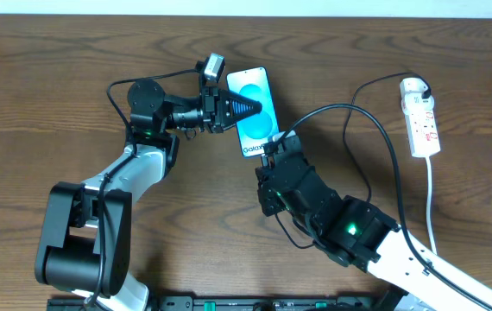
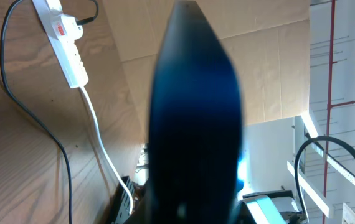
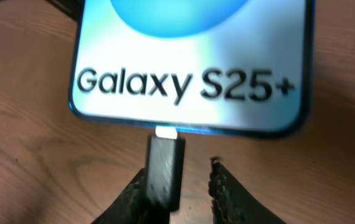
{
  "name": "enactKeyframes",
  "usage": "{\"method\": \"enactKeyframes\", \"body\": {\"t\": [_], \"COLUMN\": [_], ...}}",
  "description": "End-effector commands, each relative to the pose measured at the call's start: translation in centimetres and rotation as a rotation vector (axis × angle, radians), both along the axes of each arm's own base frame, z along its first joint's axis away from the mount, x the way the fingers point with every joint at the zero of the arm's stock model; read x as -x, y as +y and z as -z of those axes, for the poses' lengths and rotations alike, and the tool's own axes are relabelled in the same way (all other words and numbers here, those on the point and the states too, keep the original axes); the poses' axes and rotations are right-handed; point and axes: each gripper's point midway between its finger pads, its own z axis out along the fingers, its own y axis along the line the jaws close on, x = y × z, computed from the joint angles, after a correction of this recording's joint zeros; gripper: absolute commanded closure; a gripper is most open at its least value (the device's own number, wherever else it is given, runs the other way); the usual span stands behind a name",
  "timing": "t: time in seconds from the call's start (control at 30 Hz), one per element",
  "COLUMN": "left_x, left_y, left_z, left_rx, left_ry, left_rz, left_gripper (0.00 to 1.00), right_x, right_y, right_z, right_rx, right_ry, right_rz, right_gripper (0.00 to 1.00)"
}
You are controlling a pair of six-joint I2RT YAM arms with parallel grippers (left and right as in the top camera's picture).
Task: Plug charger to phone and switch on socket
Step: 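Open the right gripper and pull it back from the phone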
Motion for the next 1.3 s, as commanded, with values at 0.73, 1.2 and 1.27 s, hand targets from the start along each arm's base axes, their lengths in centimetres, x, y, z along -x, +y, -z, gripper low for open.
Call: {"method": "enactKeyframes", "body": {"t": [0.73,1.2,1.27], "left_x": [2.1,0.6,-0.3], "left_y": [-1.8,-1.9,-2.2], "left_z": [-1.8,-1.7,0.0], "left_rx": [0.009,0.014,-0.023], "left_ry": [-0.115,-0.187,-0.125], "left_rz": [0.099,0.009,-0.028], "left_gripper": [0.93,0.93,0.93], "right_x": [-3.8,-1.3,-0.7], "right_y": [0.2,-3.6,-6.8], "right_z": [-4.3,-6.6,-8.5], "right_rx": [-0.123,-0.105,-0.088], "right_ry": [-0.156,-0.17,-0.233], "right_rz": [0.058,0.09,0.178], "right_gripper": [0.99,0.19,0.11]}}
